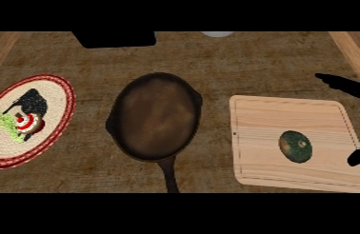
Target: Pick the squash from the cutting board and place it in the pan
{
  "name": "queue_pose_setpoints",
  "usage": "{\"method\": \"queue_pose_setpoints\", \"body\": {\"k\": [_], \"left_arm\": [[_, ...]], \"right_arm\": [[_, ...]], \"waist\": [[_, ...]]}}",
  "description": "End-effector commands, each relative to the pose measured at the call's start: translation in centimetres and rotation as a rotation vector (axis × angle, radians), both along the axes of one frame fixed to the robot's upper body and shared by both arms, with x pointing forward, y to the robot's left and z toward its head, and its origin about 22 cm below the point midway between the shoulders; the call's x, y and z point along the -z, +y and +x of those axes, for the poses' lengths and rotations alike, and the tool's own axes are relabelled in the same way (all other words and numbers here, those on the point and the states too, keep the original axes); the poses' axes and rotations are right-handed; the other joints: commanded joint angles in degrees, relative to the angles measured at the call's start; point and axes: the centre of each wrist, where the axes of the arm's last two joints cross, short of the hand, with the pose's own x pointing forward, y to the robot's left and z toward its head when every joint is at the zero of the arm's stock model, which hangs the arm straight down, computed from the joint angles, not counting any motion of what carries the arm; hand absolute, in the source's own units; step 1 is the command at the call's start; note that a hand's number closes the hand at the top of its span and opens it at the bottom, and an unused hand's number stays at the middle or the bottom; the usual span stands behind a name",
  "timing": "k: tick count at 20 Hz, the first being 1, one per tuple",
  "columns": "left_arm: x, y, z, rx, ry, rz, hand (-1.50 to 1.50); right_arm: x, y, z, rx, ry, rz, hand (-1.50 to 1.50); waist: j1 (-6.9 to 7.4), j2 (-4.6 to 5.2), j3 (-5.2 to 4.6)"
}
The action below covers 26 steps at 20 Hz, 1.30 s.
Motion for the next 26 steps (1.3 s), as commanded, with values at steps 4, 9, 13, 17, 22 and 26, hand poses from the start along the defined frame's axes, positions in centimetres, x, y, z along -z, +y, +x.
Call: {"method": "queue_pose_setpoints", "body": {"k": [4,9,13,17,22,26], "left_arm": [[-3.1,-4.2,8.5,0.17,-0.401,-0.116,0.0],[-3.3,-4.1,8.9,0.151,-0.391,-0.12,0.0],[-3.2,-3.9,9.0,0.153,-0.385,-0.112,0.0],[-3.5,-4.4,9.3,0.157,-0.401,-0.122,0.0],[-3.3,-4.0,9.7,0.172,-0.389,-0.118,0.0],[-2.7,-4.5,9.3,0.156,-0.382,-0.119,0.0]], "right_arm": [[-0.8,2.0,0.7,-0.048,0.094,-0.123,-1.5],[-0.7,3.6,0.5,-0.108,0.165,-0.283,-1.5],[0.5,4.6,0.5,-0.117,0.222,-0.337,-1.5],[0.5,5.5,0.7,-0.132,0.248,-0.377,-1.5],[1.0,7.5,1.1,-0.144,0.255,-0.408,-1.5],[2.4,8.4,0.7,-0.119,0.296,-0.47,-1.5]], "waist": [[-0.19,0.35,-0.94],[-0.66,0.25,-0.93],[-0.26,0.34,-0.88],[-0.68,0.23,-0.84],[-0.31,0.3,-0.91],[-0.55,-0.09,-0.86]]}}
